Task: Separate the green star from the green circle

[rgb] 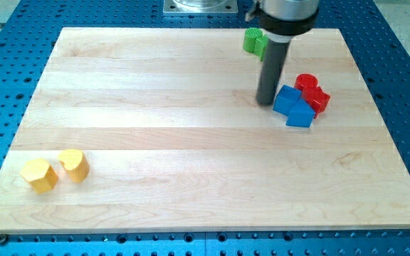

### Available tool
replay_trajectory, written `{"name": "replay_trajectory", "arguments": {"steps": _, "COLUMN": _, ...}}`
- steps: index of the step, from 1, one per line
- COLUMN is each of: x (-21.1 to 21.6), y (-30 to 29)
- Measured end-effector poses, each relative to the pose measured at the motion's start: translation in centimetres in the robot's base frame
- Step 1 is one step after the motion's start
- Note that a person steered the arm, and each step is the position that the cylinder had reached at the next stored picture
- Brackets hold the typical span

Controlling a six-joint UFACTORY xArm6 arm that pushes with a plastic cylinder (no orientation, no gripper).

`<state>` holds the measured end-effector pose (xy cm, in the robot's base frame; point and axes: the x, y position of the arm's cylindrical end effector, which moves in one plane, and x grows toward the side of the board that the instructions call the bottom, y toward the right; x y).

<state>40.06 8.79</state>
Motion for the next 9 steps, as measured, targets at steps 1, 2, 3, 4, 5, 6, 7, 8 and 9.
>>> {"name": "replay_trajectory", "arguments": {"steps": 1, "x": 4.5, "y": -3.6}}
{"name": "replay_trajectory", "arguments": {"steps": 2, "x": 4.9, "y": -1.8}}
{"name": "replay_trajectory", "arguments": {"steps": 3, "x": 1.2, "y": -6.2}}
{"name": "replay_trajectory", "arguments": {"steps": 4, "x": 1.1, "y": -6.4}}
{"name": "replay_trajectory", "arguments": {"steps": 5, "x": 1.1, "y": -6.4}}
{"name": "replay_trajectory", "arguments": {"steps": 6, "x": 0.5, "y": -6.7}}
{"name": "replay_trajectory", "arguments": {"steps": 7, "x": -2.9, "y": -6.3}}
{"name": "replay_trajectory", "arguments": {"steps": 8, "x": -5.7, "y": 3.3}}
{"name": "replay_trajectory", "arguments": {"steps": 9, "x": -9.0, "y": 10.8}}
